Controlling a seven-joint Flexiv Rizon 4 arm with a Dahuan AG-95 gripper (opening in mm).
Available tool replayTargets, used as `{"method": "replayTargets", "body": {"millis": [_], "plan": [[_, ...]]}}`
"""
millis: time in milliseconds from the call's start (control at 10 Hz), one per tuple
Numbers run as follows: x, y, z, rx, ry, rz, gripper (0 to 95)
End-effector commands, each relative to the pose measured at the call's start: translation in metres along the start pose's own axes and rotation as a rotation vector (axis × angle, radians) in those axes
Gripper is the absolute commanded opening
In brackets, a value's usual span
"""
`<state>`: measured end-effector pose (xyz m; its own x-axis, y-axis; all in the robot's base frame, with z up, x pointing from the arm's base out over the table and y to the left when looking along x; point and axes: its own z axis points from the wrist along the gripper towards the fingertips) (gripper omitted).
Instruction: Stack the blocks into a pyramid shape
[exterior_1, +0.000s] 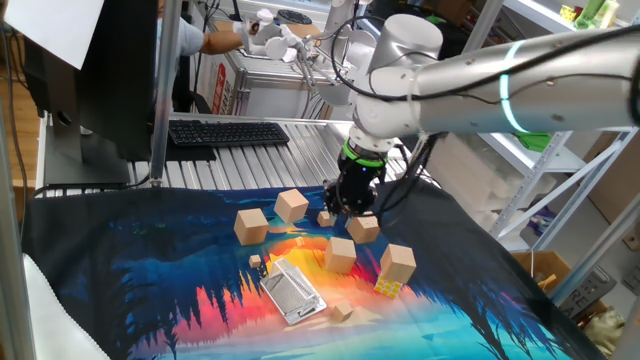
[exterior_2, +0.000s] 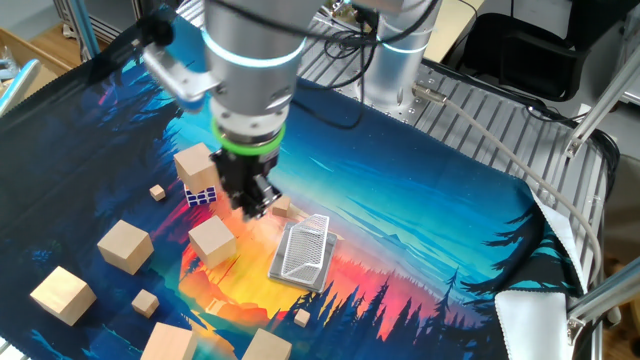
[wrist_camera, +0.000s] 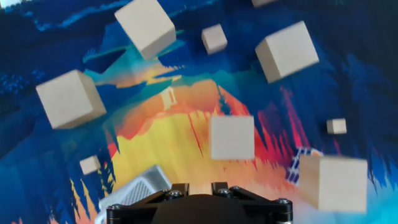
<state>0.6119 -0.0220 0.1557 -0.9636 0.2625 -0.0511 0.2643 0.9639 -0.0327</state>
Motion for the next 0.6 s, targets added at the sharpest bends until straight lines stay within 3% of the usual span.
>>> {"method": "replayTargets", "body": {"millis": [100,600], "plan": [[-0.008,-0.002,0.005,0.004,-0.001,-0.012,38.0],[-0.025,-0.013,0.025,0.002,0.0,-0.043,38.0]]}}
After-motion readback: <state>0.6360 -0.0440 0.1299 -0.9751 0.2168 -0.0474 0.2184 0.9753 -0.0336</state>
